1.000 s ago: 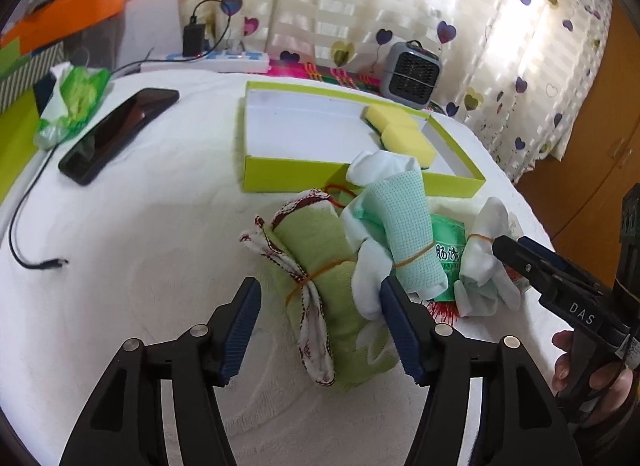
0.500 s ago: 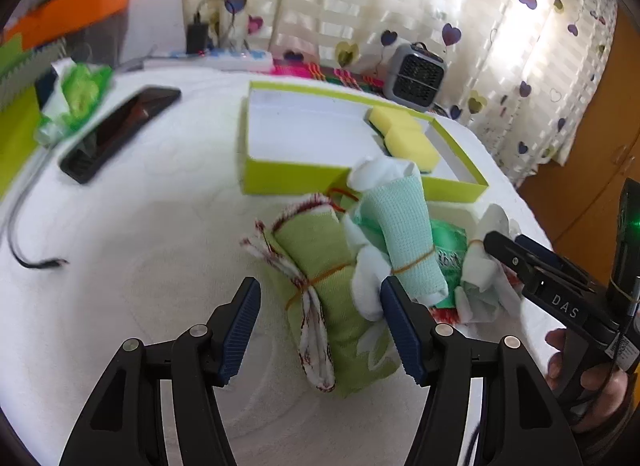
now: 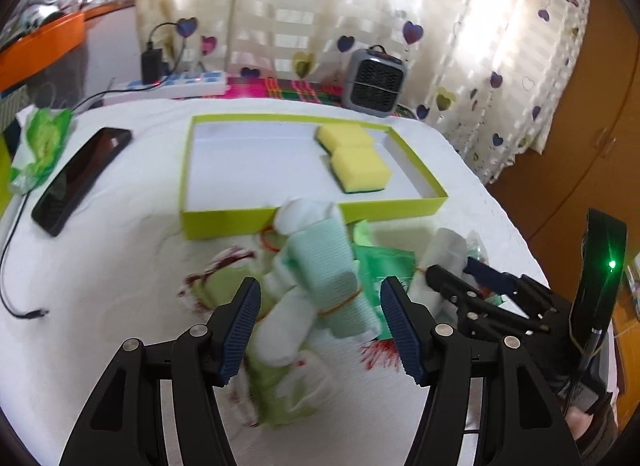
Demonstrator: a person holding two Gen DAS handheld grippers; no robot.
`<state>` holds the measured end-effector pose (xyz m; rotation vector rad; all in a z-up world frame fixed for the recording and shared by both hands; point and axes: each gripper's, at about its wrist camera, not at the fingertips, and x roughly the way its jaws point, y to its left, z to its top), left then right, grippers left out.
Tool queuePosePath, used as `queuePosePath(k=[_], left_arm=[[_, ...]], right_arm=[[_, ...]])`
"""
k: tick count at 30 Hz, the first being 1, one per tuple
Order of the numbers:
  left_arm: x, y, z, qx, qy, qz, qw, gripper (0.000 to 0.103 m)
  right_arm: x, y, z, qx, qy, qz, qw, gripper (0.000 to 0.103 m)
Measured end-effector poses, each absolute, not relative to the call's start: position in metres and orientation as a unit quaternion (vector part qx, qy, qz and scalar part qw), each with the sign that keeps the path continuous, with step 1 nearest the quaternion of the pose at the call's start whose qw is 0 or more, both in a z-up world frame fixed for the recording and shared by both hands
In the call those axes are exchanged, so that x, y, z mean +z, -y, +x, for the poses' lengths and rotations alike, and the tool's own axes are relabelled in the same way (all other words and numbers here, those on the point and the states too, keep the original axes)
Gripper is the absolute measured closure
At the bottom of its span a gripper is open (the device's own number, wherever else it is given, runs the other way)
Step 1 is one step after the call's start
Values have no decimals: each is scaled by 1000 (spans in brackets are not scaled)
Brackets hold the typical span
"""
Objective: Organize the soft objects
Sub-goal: 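Grasp the mint rolled towel with the left tool while the right tool grasps a white sock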
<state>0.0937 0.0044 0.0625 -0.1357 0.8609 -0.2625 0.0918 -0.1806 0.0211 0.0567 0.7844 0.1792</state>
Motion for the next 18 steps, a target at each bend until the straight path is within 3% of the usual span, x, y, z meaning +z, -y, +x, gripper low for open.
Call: queuePosePath(k=[9,18], left_arm=[[51,8,119,-105,-446,-58,887,41],[38,9,129,-89,-459,-48,882,45]], right_arm=[[22,188,89,103,-376,49,920,77],[23,196,83,109,-373,66,919,79]])
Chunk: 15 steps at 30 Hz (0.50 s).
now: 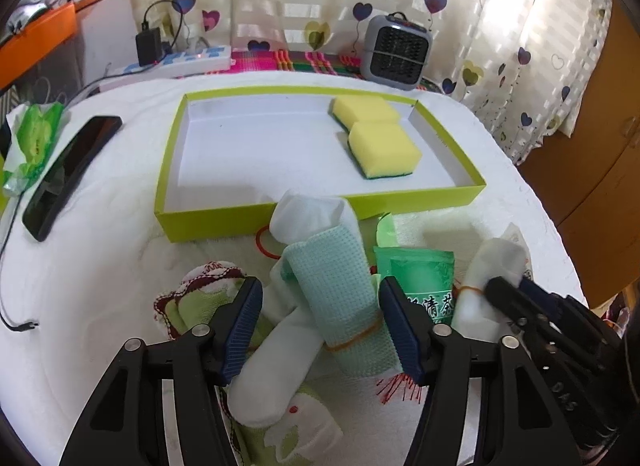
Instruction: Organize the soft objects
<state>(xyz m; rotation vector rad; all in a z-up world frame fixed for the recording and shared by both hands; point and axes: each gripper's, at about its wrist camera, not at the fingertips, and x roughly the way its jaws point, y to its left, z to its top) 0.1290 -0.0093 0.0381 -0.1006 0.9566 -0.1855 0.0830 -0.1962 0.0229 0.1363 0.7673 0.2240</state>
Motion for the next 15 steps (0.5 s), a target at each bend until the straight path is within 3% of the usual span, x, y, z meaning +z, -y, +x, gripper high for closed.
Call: queuePosePath(k=[7,15], left_arm=[[33,5,133,-95,-458,-67,881,67],[35,3,130,-102,-449,-84,884,82]], right_arm=[[29,203,77,107,-361,67,924,85],[32,211,71,105,-354,79,926,86]])
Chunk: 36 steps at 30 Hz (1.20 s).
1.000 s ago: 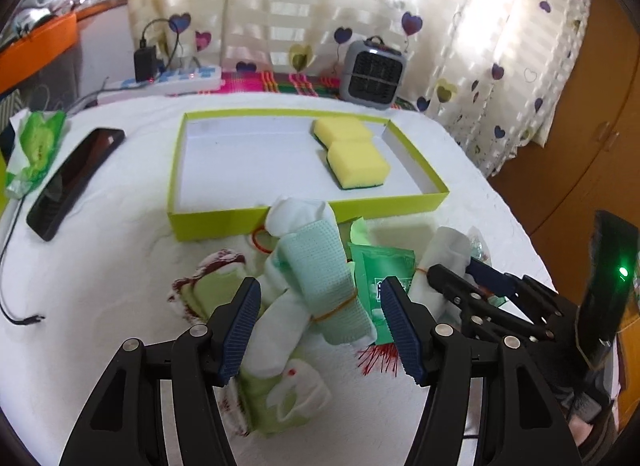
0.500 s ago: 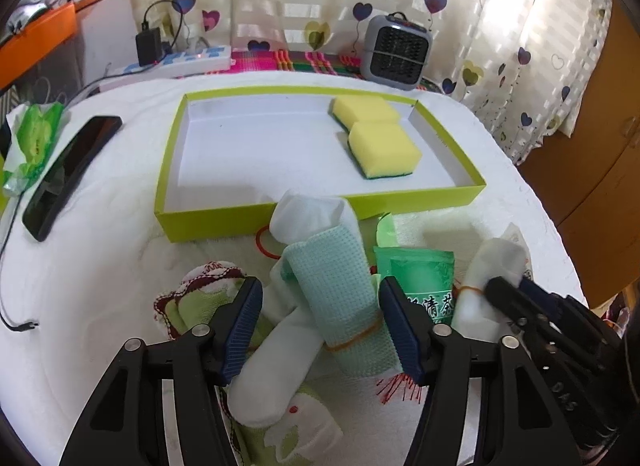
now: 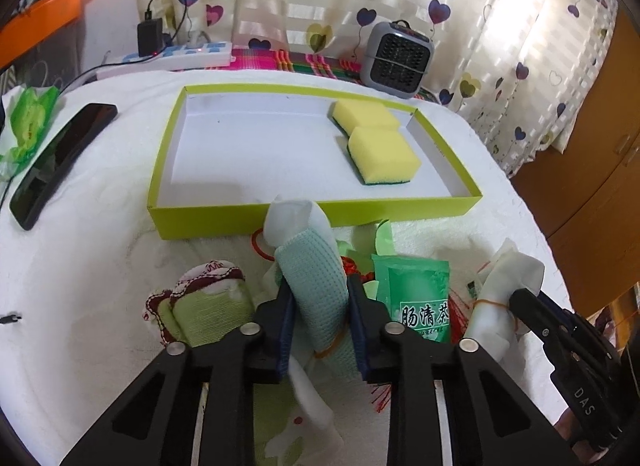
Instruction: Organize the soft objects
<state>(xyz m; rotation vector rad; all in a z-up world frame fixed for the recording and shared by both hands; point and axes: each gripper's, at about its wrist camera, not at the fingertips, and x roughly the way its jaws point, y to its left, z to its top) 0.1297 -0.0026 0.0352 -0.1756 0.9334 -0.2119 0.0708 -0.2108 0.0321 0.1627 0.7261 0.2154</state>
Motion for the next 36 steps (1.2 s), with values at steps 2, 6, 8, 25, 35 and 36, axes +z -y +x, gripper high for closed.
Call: queuePosePath(k=[2,6,8,25,35,36], left_arm=[[37,1,128,-102,-445,-87,885,82],[44,-1,122,-105,-432,-87,892,82],[48,-2,120,-116,-426,-93,893,82],[88,-17,104,-171,-381,-139,898,83],[104,-21,105,-184,-370,-146,899,83],[105,-21,106,-184,-369,-144,900,83]], right_arm=[[34,212,70,106,-352,82,927,86],[37,215,67,105,-346,86,928,87],[39,215,66,105,-343,87,930,87],[65,223,54,113,-307,93,941,87],[83,226,58,116,-290,92,946,87],[84,226,59,118,-289,91,946,87]])
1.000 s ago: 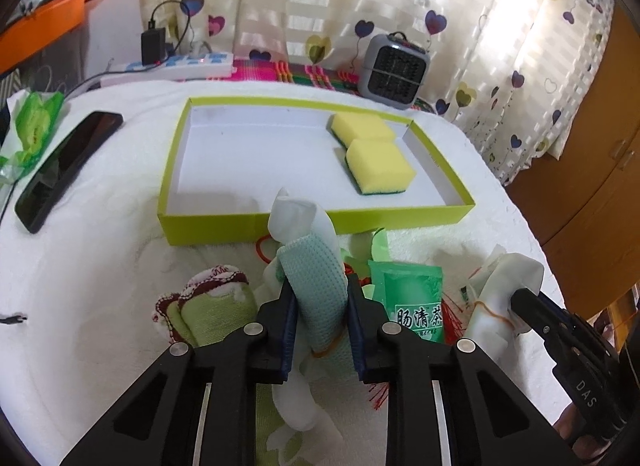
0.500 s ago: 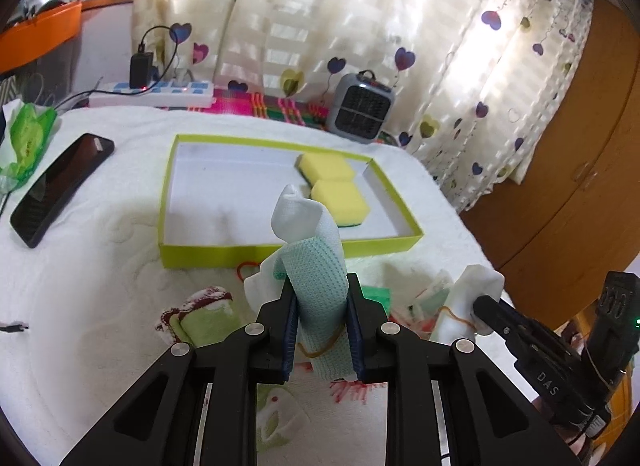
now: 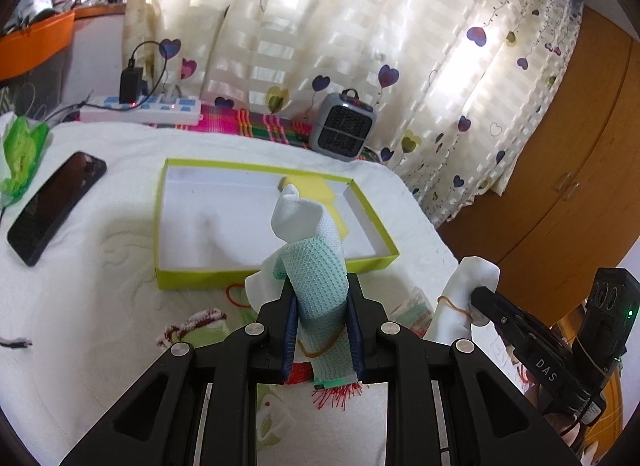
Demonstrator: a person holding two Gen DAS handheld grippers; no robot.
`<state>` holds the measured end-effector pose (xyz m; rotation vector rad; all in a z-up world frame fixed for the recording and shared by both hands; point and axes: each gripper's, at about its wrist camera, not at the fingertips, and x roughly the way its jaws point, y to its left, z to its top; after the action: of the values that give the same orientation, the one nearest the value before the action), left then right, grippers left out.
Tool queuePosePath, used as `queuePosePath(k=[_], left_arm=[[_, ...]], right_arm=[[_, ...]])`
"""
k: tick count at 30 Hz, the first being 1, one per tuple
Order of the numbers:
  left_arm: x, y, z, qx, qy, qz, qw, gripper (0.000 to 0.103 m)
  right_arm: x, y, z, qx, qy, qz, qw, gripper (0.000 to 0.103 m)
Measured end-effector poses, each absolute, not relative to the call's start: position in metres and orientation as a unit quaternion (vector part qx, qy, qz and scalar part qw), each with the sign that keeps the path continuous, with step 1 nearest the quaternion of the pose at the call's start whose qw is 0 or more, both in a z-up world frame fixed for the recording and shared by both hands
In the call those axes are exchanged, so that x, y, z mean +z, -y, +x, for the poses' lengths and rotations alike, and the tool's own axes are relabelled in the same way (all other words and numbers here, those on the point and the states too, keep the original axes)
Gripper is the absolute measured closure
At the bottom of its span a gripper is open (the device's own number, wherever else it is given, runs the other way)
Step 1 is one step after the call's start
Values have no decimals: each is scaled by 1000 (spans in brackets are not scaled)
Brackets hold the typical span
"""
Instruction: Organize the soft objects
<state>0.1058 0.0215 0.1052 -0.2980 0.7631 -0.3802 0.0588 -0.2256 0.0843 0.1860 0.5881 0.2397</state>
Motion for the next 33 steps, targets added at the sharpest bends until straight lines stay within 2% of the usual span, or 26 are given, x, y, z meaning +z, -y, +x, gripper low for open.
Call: queuePosePath(k=[18,33], left_arm=[[128,-36,135,-181,-352,-141,908,83],[129,-52,184,-175,-360,-136,906,83]], right_arm=[[112,211,92,151,-277,81,946,87],[114,180,140,175,-295,57,937,87]])
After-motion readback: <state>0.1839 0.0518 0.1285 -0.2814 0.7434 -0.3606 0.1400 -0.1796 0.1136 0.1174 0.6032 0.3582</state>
